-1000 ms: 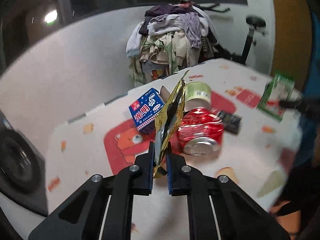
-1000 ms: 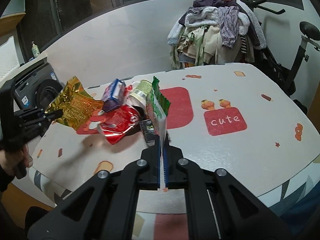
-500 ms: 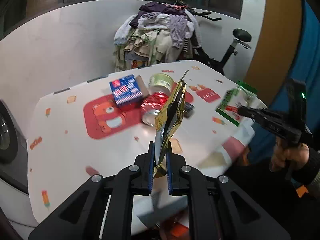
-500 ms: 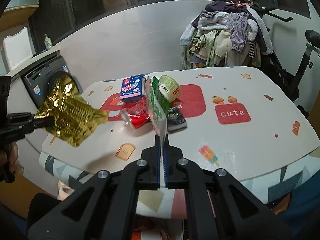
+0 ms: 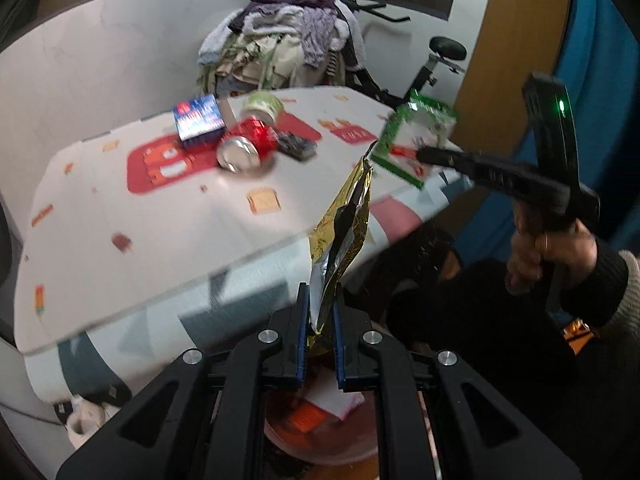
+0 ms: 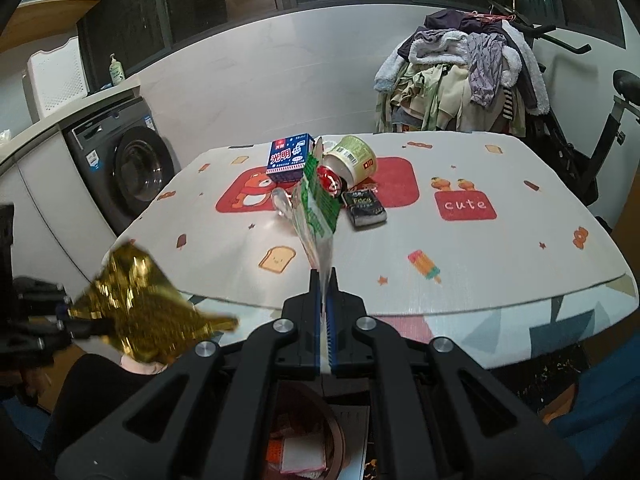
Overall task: Collect trash
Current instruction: 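Carry both items over the brown bin and open the left tool to drop the foil, then lower the right tool into the bin and open it to drop the snack packet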
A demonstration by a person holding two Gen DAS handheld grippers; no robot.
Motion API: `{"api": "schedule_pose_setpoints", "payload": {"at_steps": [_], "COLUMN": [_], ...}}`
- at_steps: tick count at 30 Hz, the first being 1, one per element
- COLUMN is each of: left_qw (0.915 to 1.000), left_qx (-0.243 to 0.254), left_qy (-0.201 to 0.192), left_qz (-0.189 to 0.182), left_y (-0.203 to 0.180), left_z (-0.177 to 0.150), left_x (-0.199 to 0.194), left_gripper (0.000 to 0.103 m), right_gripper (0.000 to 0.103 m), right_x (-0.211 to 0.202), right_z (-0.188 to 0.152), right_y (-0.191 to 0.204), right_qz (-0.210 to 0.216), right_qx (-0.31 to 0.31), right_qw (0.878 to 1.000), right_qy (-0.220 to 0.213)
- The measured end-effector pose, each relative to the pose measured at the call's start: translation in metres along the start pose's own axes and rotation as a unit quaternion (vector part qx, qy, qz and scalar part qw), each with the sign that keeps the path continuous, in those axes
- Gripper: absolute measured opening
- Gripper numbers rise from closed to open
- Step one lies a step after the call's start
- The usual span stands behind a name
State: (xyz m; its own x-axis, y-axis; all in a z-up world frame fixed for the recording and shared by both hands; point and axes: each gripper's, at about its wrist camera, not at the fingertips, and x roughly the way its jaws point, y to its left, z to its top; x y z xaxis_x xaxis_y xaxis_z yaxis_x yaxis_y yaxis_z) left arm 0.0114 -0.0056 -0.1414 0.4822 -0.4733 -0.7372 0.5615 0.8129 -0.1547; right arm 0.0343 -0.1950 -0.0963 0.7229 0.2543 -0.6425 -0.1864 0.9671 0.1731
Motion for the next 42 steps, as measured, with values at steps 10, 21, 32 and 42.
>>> {"api": "schedule_pose_setpoints", "payload": {"at_steps": [10,21,32,42], "left_qw": [0.9975,0.9988,0.998,0.9948], "left_qx": [-0.014,-0.025,-0.006,-0.03], "left_qy": [0.069,0.041,-0.054,-0.075], "left_qz": [-0.008,-0.004,0.033,0.063], "left_y": [-0.001,0.01,0.009,0.02], "left_z": [-0.043,-0.048,-0.048,-0.056], "left_x": [0.041,0.058,0.023,0.015], "left_gripper": [0.011,0.051,0.088,0.097], "right_gripper": [0.007,0.007,0.007,0.007], "right_x": [-0.004,0.015,0.039,0.067], "right_z": [-0.018,-0.036,-0.079,-0.107], "right_y": [0.002,0.001,0.034,0.052], "right_qz": [0.001,0.005,0.045,0.07], "right_qx": [-0.004,-0.007,-0.048,-0.066], "right_qw": [1.0,0.999,0.992,0.979], "right_qy": [0.013,0.041,0.109,0.179]}}
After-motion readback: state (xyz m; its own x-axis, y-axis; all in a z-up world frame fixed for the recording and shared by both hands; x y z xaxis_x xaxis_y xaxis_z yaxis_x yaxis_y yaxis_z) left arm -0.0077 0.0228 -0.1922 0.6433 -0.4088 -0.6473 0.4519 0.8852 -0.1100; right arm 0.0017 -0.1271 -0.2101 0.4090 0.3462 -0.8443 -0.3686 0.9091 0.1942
